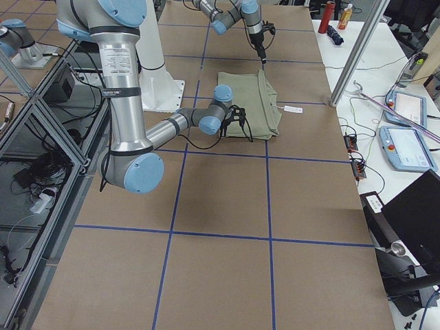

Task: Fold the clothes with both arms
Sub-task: 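Move the right gripper to the folded shirt's nearest corner and grasp, then drag the grasped corner with the right gripper, swinging the shirt around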

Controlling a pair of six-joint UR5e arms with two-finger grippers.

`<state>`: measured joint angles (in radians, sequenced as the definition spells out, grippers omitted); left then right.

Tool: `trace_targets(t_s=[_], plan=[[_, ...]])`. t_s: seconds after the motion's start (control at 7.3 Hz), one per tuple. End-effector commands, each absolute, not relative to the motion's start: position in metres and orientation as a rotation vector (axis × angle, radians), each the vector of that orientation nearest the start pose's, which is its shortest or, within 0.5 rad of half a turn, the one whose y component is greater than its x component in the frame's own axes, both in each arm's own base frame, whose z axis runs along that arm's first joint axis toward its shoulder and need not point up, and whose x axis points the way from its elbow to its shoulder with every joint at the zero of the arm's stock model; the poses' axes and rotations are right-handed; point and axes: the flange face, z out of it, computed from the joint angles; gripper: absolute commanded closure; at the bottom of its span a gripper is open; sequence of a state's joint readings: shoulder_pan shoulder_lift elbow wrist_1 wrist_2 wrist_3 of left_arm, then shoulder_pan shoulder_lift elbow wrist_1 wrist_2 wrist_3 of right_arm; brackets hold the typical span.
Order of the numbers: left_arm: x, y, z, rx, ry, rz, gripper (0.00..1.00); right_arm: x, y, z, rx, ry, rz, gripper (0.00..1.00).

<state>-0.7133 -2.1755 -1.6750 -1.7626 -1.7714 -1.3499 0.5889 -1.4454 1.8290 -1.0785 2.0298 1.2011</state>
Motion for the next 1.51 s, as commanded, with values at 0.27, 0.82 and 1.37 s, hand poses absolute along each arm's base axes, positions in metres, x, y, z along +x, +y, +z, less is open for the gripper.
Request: trace_targets(t_s=[0.27, 0.82, 1.37], plan=[[0.436, -0.528, 0.241, 0.242, 0.889, -0.369, 0.0, -0.354, -0.266, 0.434, -0.128, -0.938, -0.098, 1.0], [0.43, -0.527, 0.241, 0.268, 0.876, -0.383, 0.0, -0.388, -0.123, 0.419, -0.389, -0.878, -0.195, 1.0], [0.442, -0.512, 0.234, 0.257, 0.896, -0.355, 0.0, -0.377, -0.122, 0.386, -0.402, -0.934, -0.17, 0.0]])
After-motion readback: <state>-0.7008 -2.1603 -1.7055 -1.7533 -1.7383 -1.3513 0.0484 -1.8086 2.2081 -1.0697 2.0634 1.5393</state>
